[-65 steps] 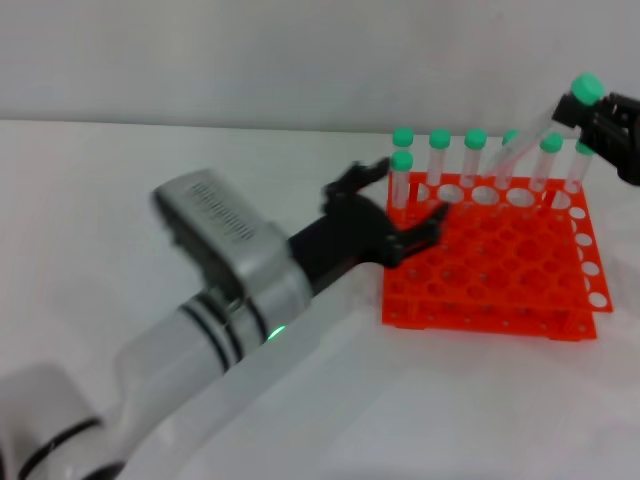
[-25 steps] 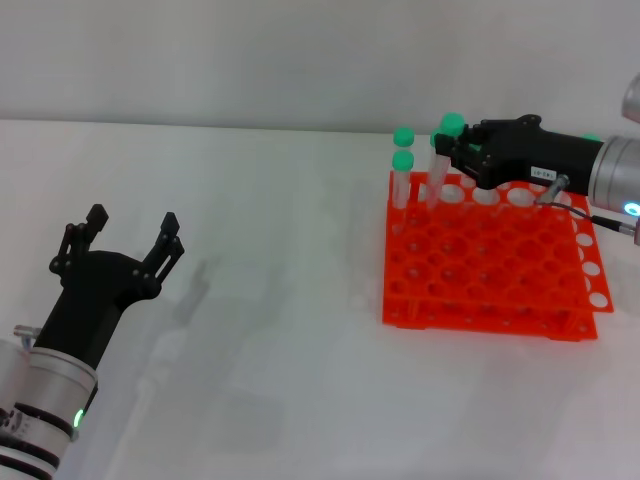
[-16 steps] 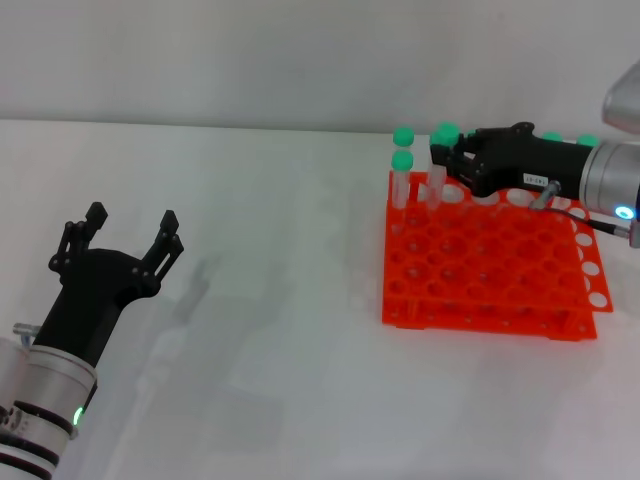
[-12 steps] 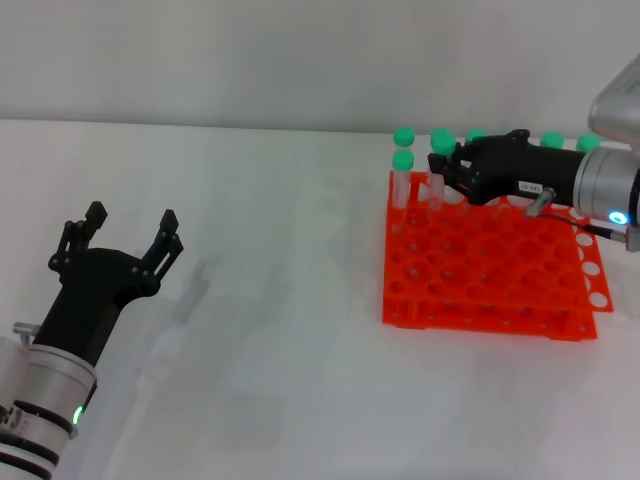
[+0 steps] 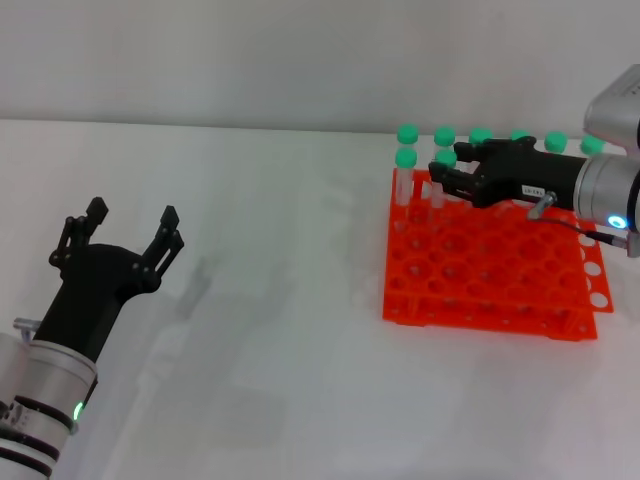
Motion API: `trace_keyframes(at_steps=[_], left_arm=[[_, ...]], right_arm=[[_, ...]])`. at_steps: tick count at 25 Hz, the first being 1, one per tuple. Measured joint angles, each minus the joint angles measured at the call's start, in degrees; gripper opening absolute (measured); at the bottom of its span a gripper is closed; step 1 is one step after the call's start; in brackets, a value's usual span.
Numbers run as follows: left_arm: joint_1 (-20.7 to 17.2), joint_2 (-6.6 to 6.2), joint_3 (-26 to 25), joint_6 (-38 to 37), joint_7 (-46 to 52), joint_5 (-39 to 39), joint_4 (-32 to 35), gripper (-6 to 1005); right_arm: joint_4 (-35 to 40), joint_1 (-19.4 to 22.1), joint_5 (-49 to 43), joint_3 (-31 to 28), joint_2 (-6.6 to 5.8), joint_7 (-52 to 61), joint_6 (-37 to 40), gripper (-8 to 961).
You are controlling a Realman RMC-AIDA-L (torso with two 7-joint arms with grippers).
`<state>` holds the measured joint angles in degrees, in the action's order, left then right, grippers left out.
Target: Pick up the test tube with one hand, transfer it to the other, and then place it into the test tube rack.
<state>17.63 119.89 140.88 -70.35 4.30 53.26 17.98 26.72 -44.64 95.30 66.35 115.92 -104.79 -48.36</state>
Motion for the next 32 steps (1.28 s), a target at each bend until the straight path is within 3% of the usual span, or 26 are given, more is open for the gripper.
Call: trace_keyframes(at_steps=[9,15,18,22,26,28,32], left_arm=[[0.4,-0.01,0.0,0.0,0.0,0.0,-0.2,870],[0.8,-0.01,0.0,0.0,1.3,0.0,-0.3,870],[1.9,-0.01,-0.4,0.0,2.6,0.1,-0.7,870],[3.6,-0.01,-0.9,0.2,3.8,1.6,-1.3,870],[5.7,0.02,-0.9,0.6,4.0,4.0,-2.3,870],[6.8,0.03,-0.9,1.1,4.3,5.3,-2.5,870],[8.4,0.01,-1.1,2.4,5.6,7.2,-2.7,870]], right_arm=[[1.1,3.6,1.1,-0.8,-0.39,1.6,-4.3,562],[6.8,12.5,7.0,-0.9,-0.69,-1.3,-12.1,817],[6.8,18.0,14.8,-2.2,-0.55,-10.2,-15.4,818],[0.7,23.6,29.2,-6.2,-0.62,-24.5,-16.4,818],[-6.9,24.1,34.5,-15.1,-0.68,-33.3,-16.0,817],[-13.0,23.2,35.4,-24.4,-0.5,-39.8,-16.0,817],[-18.3,21.8,35.5,-33.6,-0.47,-44.9,-16.0,817]])
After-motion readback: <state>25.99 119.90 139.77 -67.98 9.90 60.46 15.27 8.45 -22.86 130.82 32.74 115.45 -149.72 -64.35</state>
